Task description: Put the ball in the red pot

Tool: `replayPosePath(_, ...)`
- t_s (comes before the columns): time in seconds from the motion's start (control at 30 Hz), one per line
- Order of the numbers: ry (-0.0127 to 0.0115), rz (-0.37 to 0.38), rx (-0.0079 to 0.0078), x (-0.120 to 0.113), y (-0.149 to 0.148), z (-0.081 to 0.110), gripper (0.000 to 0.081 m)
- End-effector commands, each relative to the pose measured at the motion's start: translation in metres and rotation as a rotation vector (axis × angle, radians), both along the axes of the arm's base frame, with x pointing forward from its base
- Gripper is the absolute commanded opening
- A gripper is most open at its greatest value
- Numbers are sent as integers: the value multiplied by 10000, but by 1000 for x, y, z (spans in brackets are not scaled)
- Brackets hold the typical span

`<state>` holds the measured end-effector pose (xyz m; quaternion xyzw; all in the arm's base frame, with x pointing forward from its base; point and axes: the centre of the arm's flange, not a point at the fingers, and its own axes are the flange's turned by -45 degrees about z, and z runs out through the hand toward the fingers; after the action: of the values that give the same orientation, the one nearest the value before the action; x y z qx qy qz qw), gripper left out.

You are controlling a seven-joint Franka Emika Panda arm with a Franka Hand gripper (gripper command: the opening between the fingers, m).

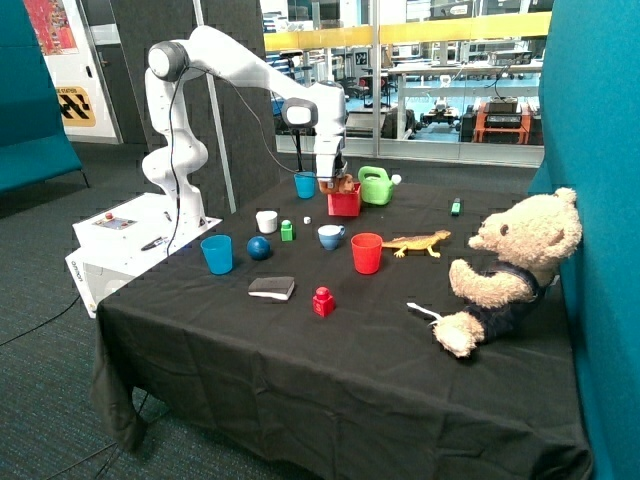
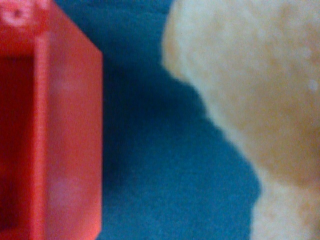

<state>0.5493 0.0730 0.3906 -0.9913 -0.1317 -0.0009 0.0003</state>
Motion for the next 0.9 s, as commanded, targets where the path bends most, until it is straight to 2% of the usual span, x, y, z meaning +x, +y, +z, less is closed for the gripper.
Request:
replayPosePath(0.0,18,-25,-8,7,-18,-20,0)
replayPosePath(0.43,18,-191,-8,-1,-22,-56,0)
replayPosePath(0.8,18,-220,-8,-2,-22,-59,0)
replayPosePath(0.87,18,-140,-8,-2,-22,-57,196)
